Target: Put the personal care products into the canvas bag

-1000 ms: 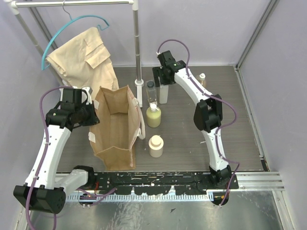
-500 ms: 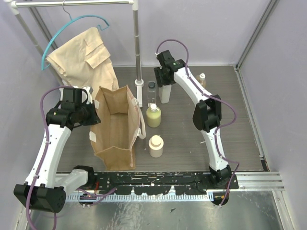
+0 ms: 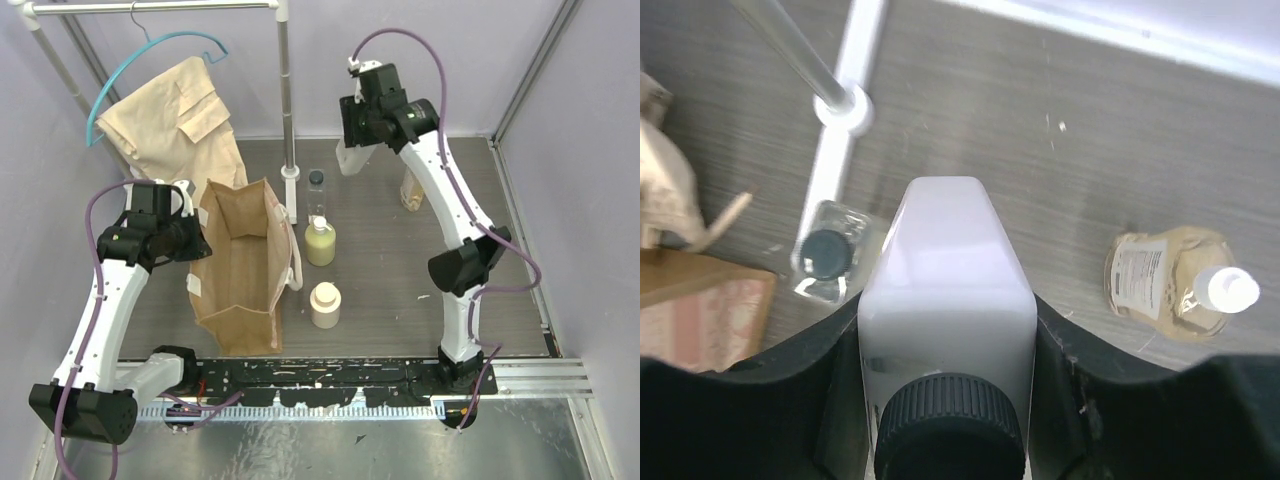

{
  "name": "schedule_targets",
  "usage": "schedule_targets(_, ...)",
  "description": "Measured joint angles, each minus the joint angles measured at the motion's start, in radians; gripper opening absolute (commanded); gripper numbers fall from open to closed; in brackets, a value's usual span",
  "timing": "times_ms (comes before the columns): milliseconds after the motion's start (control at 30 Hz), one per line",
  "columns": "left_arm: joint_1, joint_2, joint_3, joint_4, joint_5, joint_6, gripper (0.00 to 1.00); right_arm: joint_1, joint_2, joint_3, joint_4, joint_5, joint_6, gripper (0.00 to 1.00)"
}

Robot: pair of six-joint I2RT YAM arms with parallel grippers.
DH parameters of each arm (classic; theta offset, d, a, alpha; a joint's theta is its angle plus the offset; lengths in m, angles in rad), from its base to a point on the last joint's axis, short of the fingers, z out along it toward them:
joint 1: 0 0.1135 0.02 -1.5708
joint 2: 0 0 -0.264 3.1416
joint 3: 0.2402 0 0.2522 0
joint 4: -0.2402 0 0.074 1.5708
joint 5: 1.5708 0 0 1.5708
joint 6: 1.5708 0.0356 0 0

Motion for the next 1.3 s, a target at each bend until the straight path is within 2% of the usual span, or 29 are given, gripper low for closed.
schedule_targets(200,0.0,0.0,-0.001,0.003,0.006,-0.001,0.0,0.038,-0.14,0.021,0.027,-0.106,0.006,0.01)
schedule_targets(400,0.0,-0.001,-0.001,0.004,0.006,-0.001,0.0,0.183,-0.259,0.001,0.056,-0.248,0.01,0.01)
schedule_targets(633,0.0,-0.003,-0.009,0.017,0.017,-0.008,0.0,0.34,-0.295,-0.047,0.089,-0.347,0.022,0.01)
schedule_targets(767,0.0,-0.003,-0.016,0.029,0.031,-0.016,0.0,0.409,-0.247,-0.068,0.076,-0.313,0.022,0.01)
schedule_targets(933,0.0,-0.005,-0.016,0.03,0.043,-0.019,0.0,0.464,-0.103,-0.042,0.069,-0.246,0.023,0.01)
schedule_targets(1133,0.0,-0.021,-0.016,0.027,0.05,-0.023,0.0,0.484,0.113,0.024,0.048,-0.146,0.035,0.01)
schedule_targets(1300,0.0,-0.03,-0.018,0.026,0.056,-0.029,0.0,0.494,0.191,0.031,0.024,-0.043,0.034,0.01)
